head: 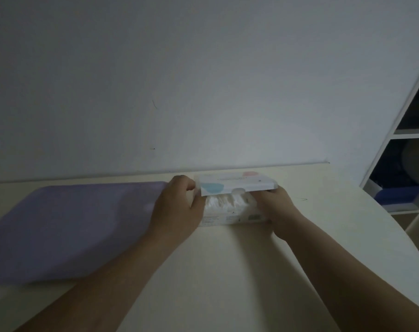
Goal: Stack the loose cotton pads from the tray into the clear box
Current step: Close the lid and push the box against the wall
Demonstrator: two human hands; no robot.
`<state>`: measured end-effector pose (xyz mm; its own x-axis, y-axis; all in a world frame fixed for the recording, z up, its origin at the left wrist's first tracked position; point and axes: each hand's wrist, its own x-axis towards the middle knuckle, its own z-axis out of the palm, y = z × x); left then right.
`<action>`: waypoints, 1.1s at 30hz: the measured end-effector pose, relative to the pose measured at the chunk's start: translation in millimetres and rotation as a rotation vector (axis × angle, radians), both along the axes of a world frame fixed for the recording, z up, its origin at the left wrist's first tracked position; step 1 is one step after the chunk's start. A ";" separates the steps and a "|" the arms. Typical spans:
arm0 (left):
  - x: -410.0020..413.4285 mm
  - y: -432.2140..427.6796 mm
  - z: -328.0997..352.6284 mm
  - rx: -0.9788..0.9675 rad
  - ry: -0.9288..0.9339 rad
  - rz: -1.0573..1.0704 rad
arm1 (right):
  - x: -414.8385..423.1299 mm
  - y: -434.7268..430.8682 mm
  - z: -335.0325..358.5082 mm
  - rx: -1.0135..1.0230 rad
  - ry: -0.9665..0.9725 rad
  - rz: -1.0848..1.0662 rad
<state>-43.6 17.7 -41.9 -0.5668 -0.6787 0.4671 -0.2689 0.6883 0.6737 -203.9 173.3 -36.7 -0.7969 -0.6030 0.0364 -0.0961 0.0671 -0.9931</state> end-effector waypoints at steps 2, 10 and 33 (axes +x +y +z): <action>1.4 1.6 0.9 0.046 -0.012 0.004 | 0.1 -1.7 -3.0 0.001 -0.005 -0.029; -2.8 20.3 3.8 -0.151 -0.094 -0.142 | 0.5 -10.2 -8.5 0.028 0.001 -0.133; 13.0 28.5 -4.6 -0.410 -0.111 -0.275 | 14.3 18.9 -15.3 -0.122 -0.084 -0.073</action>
<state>-30.6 46.2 -46.5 -0.7600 -0.2704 0.5910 -0.0948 0.9457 0.3109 -189.6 192.3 -52.0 -0.8417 -0.5387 0.0374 -0.0119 -0.0507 -0.9986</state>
